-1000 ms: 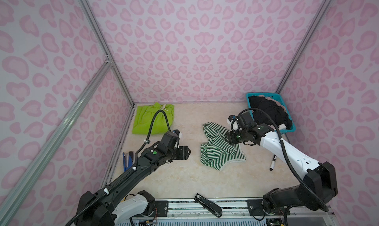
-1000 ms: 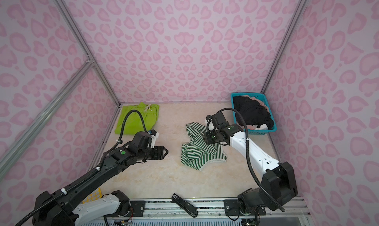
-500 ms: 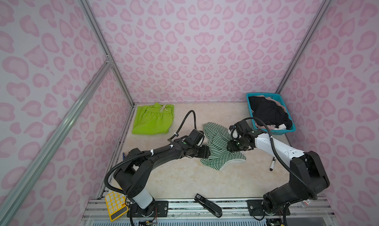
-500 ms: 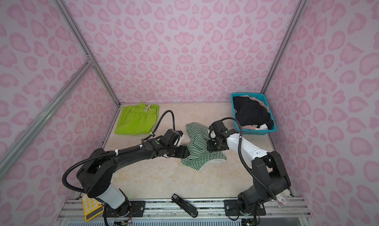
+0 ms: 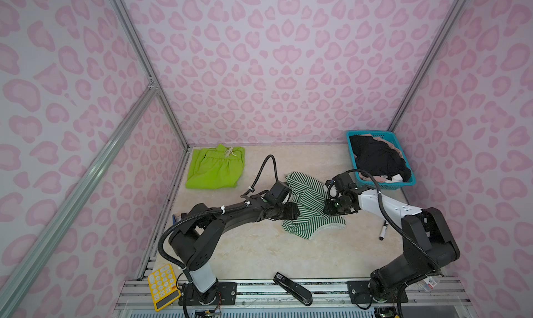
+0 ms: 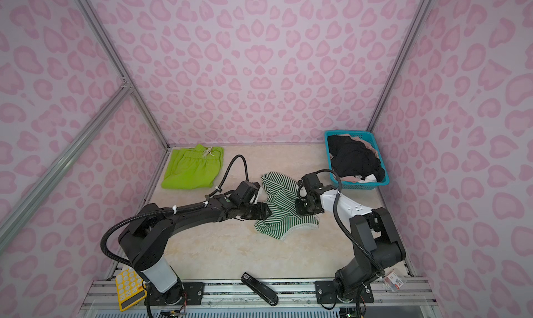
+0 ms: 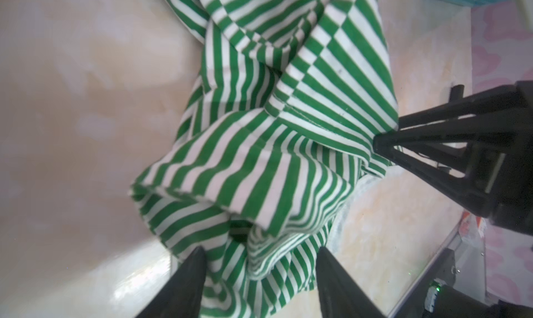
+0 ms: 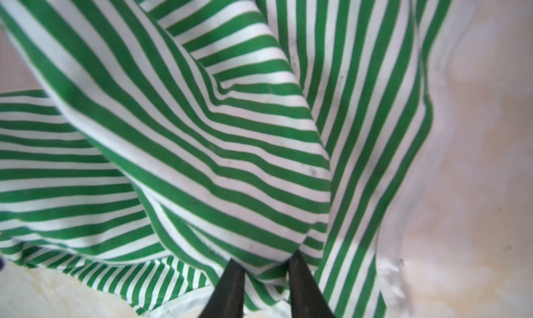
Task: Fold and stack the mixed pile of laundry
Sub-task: 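Lay the striped shirt on the table center while the left gripper approaches, then grasp the shirt edge with the left gripper beside the right gripper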
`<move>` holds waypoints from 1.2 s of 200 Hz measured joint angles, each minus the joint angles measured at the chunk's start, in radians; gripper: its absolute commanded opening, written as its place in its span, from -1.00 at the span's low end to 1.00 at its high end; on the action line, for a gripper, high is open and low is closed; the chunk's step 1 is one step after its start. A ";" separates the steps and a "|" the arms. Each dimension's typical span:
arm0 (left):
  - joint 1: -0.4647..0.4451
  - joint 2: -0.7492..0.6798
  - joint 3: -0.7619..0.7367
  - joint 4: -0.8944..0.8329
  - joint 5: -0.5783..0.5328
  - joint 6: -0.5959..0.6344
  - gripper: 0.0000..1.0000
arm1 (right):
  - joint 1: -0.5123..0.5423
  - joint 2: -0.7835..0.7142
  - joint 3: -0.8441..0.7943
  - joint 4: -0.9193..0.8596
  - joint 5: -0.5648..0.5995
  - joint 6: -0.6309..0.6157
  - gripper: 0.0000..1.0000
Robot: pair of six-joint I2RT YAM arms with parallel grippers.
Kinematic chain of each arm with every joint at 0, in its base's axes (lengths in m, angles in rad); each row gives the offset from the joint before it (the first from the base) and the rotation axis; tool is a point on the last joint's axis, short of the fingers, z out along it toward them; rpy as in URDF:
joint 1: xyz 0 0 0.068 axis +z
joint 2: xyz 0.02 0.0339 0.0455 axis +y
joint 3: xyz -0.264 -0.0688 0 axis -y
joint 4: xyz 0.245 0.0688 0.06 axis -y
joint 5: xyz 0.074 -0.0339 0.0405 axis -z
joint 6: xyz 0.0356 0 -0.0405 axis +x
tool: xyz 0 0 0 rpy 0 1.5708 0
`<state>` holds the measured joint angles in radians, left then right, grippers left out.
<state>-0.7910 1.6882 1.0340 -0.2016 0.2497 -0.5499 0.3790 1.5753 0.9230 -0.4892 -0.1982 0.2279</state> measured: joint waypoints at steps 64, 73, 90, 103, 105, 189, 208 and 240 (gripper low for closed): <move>-0.024 -0.057 -0.001 -0.005 0.035 -0.006 0.12 | -0.015 -0.002 -0.017 0.036 -0.008 0.027 -0.92; -0.029 -0.031 -0.005 0.016 0.066 -0.006 0.08 | -0.017 -0.005 -0.017 0.039 -0.010 0.033 -0.92; -0.037 0.016 -0.005 0.024 0.101 -0.015 0.04 | -0.022 -0.019 -0.017 0.042 -0.012 0.034 -0.93; -0.039 0.041 -0.004 0.027 0.109 -0.016 0.03 | -0.029 -0.032 -0.017 0.043 -0.013 0.040 -0.94; -0.040 0.043 -0.004 0.027 0.109 -0.016 0.03 | -0.030 -0.034 -0.017 0.043 -0.014 0.040 -0.93; -0.040 0.146 0.056 -0.009 0.010 -0.025 -0.02 | -0.100 -0.100 -0.051 0.047 -0.059 0.042 -1.00; -0.040 0.170 0.060 0.015 0.034 -0.033 -0.26 | -0.117 -0.109 -0.053 0.054 -0.077 0.049 -1.00; -0.040 0.176 0.071 0.051 0.088 -0.058 -0.95 | -0.144 -0.128 -0.051 0.062 -0.102 0.057 -1.00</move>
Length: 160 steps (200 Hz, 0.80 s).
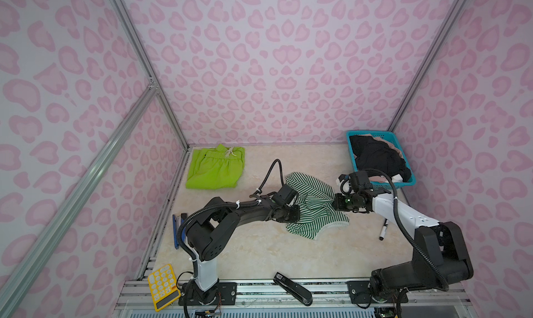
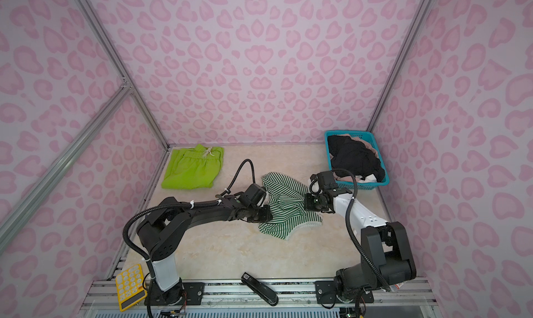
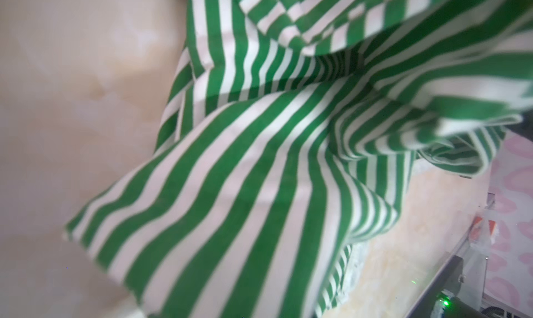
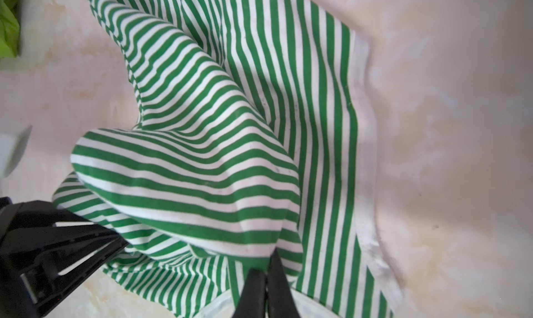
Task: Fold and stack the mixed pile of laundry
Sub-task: 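Grasp the shirt edge with the left gripper beside the right gripper, then lift the shirt with both grippers and shake it out in the air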
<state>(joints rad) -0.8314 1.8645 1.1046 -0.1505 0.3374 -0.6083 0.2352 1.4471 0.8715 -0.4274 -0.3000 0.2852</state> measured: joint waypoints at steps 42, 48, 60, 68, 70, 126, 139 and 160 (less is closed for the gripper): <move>0.016 -0.132 0.125 -0.137 -0.030 0.004 -0.95 | -0.024 -0.063 0.116 -0.047 -0.015 0.008 -1.00; 0.029 -0.161 0.155 -0.164 -0.045 0.007 -0.95 | -0.024 -0.081 0.144 -0.059 -0.014 0.005 -1.00; 0.060 -0.211 0.203 -0.207 -0.070 0.011 -0.95 | -0.026 -0.119 0.195 -0.079 -0.014 0.005 -1.00; 0.087 -0.242 0.230 -0.238 -0.079 0.012 -0.95 | -0.027 -0.146 0.229 -0.093 -0.015 0.004 -1.00; 0.094 -0.249 0.236 -0.246 -0.079 0.012 -0.95 | -0.027 -0.154 0.238 -0.097 -0.014 0.003 -1.00; 0.230 -0.384 0.398 -0.404 -0.064 0.028 -0.95 | -0.033 -0.376 0.391 -0.138 0.002 0.010 -1.00; 0.237 -0.405 0.439 -0.417 -0.048 0.035 -0.95 | -0.033 -0.414 0.416 -0.143 0.009 0.010 -1.00; 0.241 -0.434 0.461 -0.428 -0.019 0.037 -0.95 | -0.032 -0.467 0.428 -0.146 0.016 0.010 -1.00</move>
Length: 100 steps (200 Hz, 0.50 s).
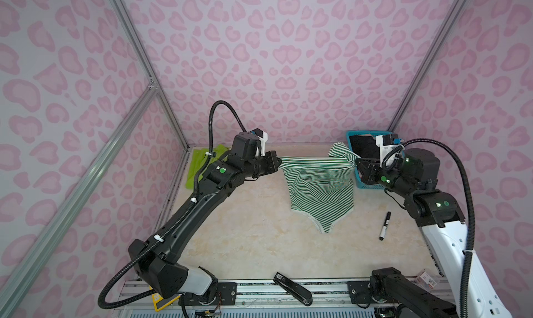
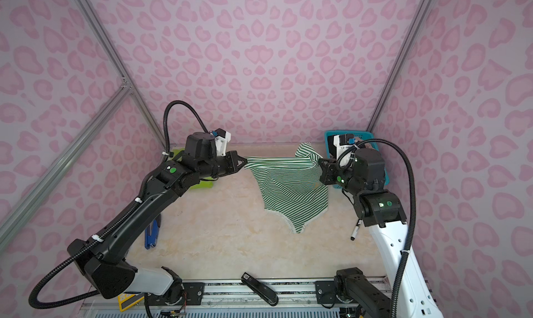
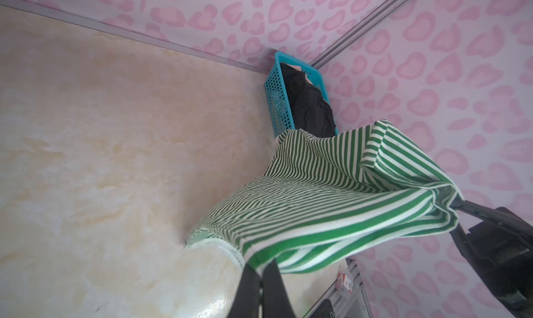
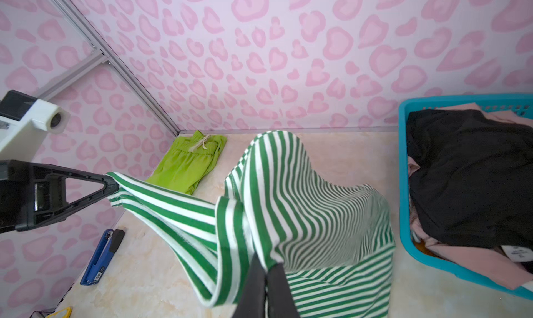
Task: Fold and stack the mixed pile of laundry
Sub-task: 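Lift the shirt with both grippers and shake it out in the air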
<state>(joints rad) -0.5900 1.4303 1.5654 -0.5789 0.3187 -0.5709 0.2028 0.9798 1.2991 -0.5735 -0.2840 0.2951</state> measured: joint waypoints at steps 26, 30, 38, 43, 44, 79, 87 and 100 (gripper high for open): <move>0.000 -0.030 -0.027 -0.006 0.029 -0.001 -0.95 | 0.000 -0.016 -0.022 -0.001 0.008 0.000 -1.00; 0.000 -0.035 -0.036 -0.007 0.030 -0.001 -0.95 | 0.000 -0.011 -0.028 -0.001 0.008 0.000 -1.00; 0.000 -0.042 -0.048 -0.011 0.029 -0.002 -0.95 | 0.000 0.002 -0.039 0.001 0.007 0.000 -1.00; 0.000 -0.045 -0.056 -0.014 0.027 -0.002 -0.95 | 0.000 0.010 -0.046 0.005 0.007 0.003 -1.00; 0.000 -0.046 -0.057 -0.014 0.027 -0.003 -0.95 | 0.000 0.011 -0.047 0.005 0.006 0.004 -1.00; 0.001 -0.075 -0.095 -0.024 0.012 -0.004 -0.95 | 0.000 0.077 -0.089 0.040 -0.012 0.012 -1.00; 0.001 -0.087 -0.113 -0.021 0.007 -0.004 -0.95 | 0.000 0.100 -0.098 0.064 -0.018 0.018 -1.00; 0.001 -0.109 -0.148 -0.025 -0.004 -0.005 -0.95 | 0.005 0.156 -0.103 0.098 -0.031 0.025 -1.00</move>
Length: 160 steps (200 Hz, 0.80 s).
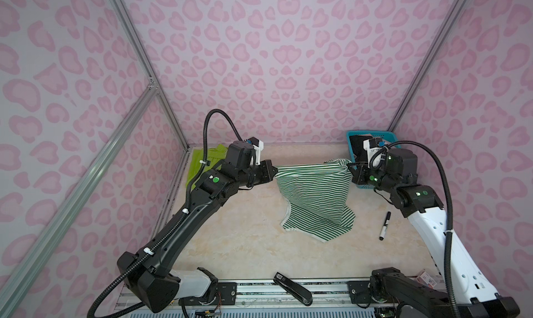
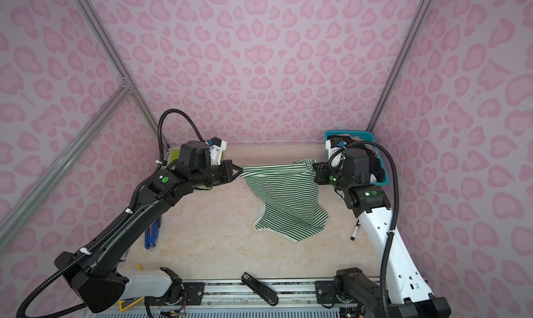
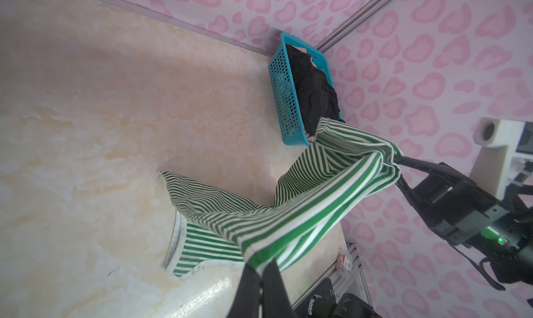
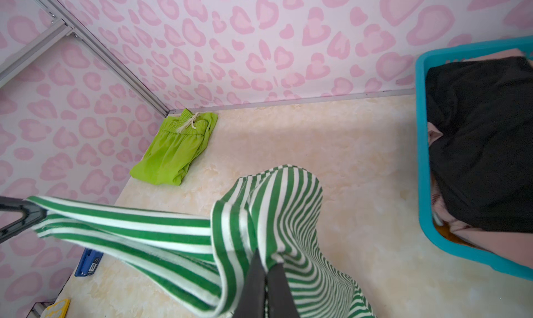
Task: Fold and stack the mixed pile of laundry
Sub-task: 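Lift the shirt with both grippers and shake it out in the air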
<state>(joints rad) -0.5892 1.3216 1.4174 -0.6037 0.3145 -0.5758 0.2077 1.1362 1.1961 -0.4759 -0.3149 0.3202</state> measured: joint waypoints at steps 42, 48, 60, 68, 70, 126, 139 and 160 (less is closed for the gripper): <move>0.021 -0.039 -0.043 -0.034 -0.133 0.002 -0.95 | 0.061 0.224 0.076 0.060 -0.008 -0.016 -1.00; 0.034 -0.039 -0.041 -0.033 -0.152 0.002 -0.95 | 0.071 0.244 0.091 0.066 -0.008 -0.020 -1.00; 0.055 -0.038 -0.026 -0.047 -0.180 0.006 -0.95 | 0.089 0.264 0.113 0.070 -0.006 -0.032 -1.00; 0.064 -0.036 -0.009 -0.056 -0.192 0.013 -0.95 | 0.100 0.262 0.118 0.068 -0.003 -0.043 -1.00; 0.066 -0.036 -0.005 -0.056 -0.193 0.014 -0.95 | 0.103 0.259 0.119 0.067 0.000 -0.047 -1.00; 0.071 -0.088 0.105 -0.133 -0.261 0.079 -0.95 | 0.211 -0.010 0.043 -0.003 0.014 -0.159 -1.00; 0.072 -0.129 0.132 -0.162 -0.298 0.096 -0.95 | 0.272 -0.063 0.034 -0.027 0.004 -0.182 -1.00; 0.080 -0.131 0.211 -0.185 -0.349 0.145 -0.95 | 0.375 -0.101 0.032 -0.045 0.001 -0.186 -1.00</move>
<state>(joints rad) -0.5095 1.1908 1.6283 -0.7891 -0.0349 -0.4309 0.5827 1.0348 1.2282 -0.5209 -0.3138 0.1341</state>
